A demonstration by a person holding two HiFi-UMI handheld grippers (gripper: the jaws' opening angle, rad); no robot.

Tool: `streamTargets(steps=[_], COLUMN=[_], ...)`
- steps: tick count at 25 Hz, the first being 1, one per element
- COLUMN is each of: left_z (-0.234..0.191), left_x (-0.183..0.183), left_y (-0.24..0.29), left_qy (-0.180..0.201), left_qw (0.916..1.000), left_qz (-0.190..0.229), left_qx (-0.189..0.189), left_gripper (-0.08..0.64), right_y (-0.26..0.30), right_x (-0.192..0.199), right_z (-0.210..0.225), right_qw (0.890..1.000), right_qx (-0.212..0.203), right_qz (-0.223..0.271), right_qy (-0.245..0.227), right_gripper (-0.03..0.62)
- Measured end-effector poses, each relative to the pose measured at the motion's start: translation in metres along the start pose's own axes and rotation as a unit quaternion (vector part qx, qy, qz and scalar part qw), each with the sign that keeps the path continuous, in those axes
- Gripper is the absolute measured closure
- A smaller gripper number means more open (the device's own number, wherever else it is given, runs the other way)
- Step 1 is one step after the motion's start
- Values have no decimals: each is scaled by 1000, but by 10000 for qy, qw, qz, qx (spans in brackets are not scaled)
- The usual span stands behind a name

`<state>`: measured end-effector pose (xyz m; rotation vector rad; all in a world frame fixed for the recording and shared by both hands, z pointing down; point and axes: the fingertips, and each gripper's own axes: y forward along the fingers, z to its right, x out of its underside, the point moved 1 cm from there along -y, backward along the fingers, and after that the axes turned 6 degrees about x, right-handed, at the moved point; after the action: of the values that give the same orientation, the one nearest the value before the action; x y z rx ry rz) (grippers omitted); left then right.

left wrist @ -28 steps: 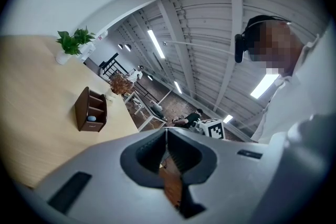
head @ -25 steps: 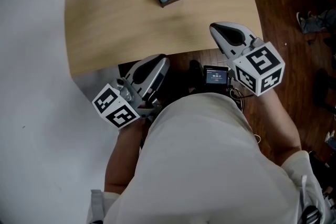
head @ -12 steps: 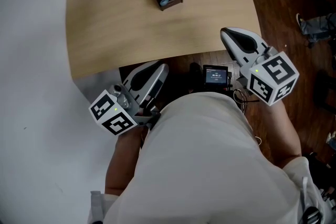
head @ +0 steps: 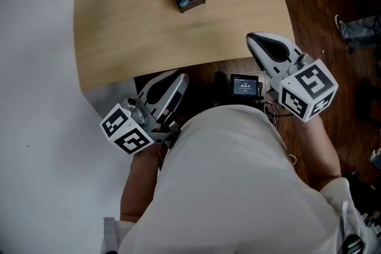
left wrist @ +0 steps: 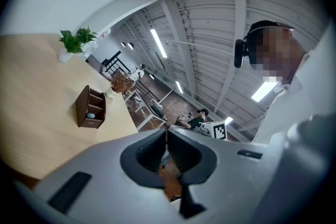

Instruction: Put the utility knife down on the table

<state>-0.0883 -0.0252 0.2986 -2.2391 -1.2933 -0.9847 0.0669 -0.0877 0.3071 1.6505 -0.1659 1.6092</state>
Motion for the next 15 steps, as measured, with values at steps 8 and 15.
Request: streamTargets(steps=[8,15], left_z=[2,2], left_x=[4,8], left_y=[3,3], left_qy=[-44,-54], left_qw=[10000,10000], left_qz=[-26,-34], left_qx=[38,50], left_gripper=[555,555], right_y=[-4,-4], right_x=[-2,1], right_z=[-3,-3], right_qw=[9999,9998], right_qx=[-8,-10], right_qz=[-13,-37], right_qy=[-152,-210], right_gripper=[591,591])
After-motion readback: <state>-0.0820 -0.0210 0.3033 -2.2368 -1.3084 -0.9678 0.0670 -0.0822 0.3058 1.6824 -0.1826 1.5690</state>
